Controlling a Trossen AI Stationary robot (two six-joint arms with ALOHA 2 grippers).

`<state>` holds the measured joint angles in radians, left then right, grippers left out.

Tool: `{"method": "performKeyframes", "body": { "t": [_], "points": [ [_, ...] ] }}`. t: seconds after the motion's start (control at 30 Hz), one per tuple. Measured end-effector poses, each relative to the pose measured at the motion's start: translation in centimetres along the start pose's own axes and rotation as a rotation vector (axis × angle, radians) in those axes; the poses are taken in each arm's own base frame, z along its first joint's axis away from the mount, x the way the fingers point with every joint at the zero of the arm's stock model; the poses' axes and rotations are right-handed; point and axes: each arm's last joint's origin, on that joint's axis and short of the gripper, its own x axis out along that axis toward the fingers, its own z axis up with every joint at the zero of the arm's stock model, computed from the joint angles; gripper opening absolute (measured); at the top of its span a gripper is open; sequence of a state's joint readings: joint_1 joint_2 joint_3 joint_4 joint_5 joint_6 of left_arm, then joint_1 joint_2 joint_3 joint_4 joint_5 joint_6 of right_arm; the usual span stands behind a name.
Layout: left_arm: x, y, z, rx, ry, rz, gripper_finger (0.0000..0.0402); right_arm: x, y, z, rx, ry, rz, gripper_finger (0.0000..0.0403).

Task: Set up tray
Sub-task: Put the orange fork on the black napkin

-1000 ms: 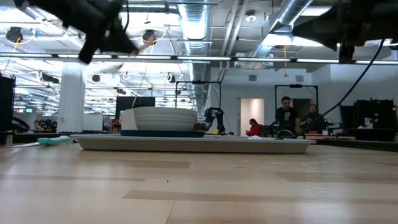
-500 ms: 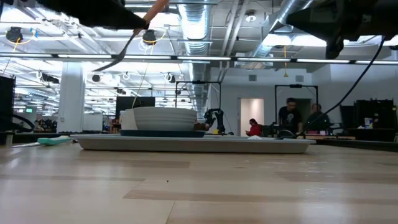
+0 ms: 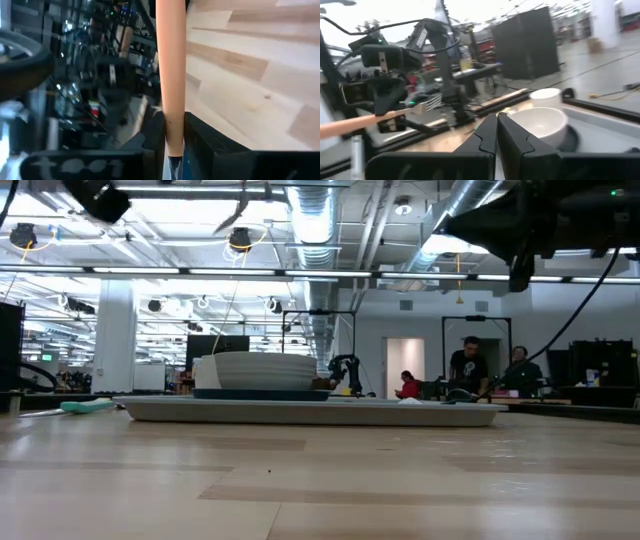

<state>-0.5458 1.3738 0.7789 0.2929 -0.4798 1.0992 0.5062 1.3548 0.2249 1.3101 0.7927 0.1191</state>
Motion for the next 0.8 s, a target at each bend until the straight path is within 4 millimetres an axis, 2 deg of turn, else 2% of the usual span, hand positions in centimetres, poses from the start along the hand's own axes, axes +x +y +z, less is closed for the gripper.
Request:
{"method": "performKeyframes", "body": {
  "t": [0.17, 0.37, 0.53, 0.7, 0.8],
  "points": [
    [2.0, 0.6, 1.6, 0.217, 0.064, -0.102, 0.0046, 1.5, -0.1, 0.7, 0.051, -0.01, 0.084, 0.0005],
    [4.4, 0.3, 1.5, 0.367, 0.228, -0.323, 0.0046, 4.4, 0.5, 1.0, -0.025, 0.113, 0.038, 0.0005],
    [5.7, 0.1, 1.8, 0.422, 0.258, -0.397, 0.0046, 7.1, 0.9, 1.9, -0.052, 0.274, -0.018, 0.0005],
    [6.1, 0.2, 2.1, 0.448, 0.261, -0.416, 0.0047, 9.1, 1.3, 3.6, -0.098, 0.386, 0.036, 0.0009],
    [6.1, 0.2, 2.1, 0.454, 0.259, -0.434, 0.0047, 10.0, 1.7, 4.5, -0.142, 0.428, 0.066, 0.0026]
  ]
}}
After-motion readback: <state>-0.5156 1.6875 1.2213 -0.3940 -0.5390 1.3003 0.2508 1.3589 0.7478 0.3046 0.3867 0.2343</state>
